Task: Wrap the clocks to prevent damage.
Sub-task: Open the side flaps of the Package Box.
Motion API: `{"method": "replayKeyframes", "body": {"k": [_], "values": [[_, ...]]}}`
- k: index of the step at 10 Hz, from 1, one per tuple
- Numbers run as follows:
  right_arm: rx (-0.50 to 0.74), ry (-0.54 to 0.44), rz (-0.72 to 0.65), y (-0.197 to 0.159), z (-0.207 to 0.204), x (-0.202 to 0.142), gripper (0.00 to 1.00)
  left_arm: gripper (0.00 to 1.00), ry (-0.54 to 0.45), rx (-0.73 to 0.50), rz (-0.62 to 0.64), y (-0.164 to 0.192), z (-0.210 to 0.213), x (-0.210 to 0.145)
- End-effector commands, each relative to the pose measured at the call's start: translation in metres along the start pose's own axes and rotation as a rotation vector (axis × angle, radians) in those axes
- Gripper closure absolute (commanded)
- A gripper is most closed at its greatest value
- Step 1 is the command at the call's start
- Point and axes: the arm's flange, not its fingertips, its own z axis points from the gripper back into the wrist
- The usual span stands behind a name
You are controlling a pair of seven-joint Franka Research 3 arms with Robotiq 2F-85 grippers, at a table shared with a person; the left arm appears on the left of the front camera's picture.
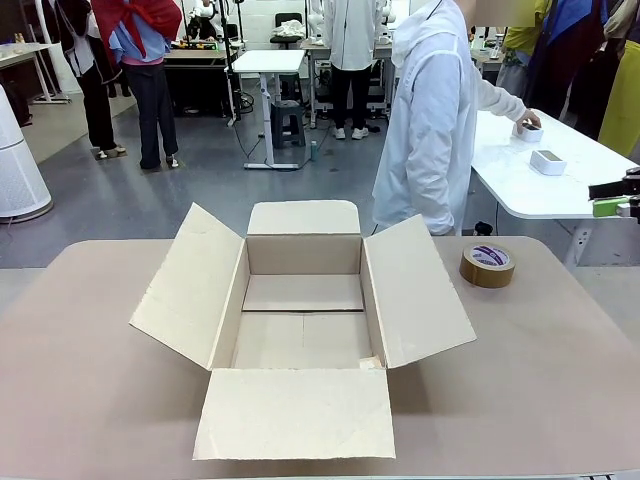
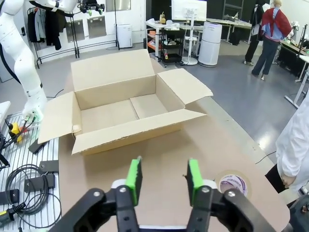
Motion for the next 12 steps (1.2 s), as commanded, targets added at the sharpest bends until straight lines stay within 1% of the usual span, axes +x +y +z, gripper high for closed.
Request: {"method": "replayKeyframes", "body": {"k": [1,5,7,8,9,12], "values": [[0.001,0.005,-0.008,0.0050,-0.0068,0.0006,1.00,1.00,0.008,-0.010,-0.023,-0.0028,0.0034,-0.0015],[0.009,0.024,0.007,0.0091,-0.0088,0.0035,1.00,1.00,0.006,-0.019,-0.002,0.0034,0.0057,-0.0033],[0.028,0.031,0.018,0.0104,-0.0103,0.0040,1.00,1.00,0.018,-0.007,0.011,-0.0007,0.0004,0.0005],[0.015,0.011,0.014,0.0029,-0.0071,0.0055,1.00,1.00,0.027,0.014,0.030,-0.0003,0.0011,0.0013],[0.015,0.011,0.014,0.0029,-0.0071,0.0055,1.00,1.00,0.000,-0.006,0.003,0.0026,-0.0006,-0.0040],[0.015,0.011,0.014,0.0029,-0.0071,0.0055,1.00,1.00,0.000,-0.006,0.003,0.0026,-0.0006,-0.0040]]}}
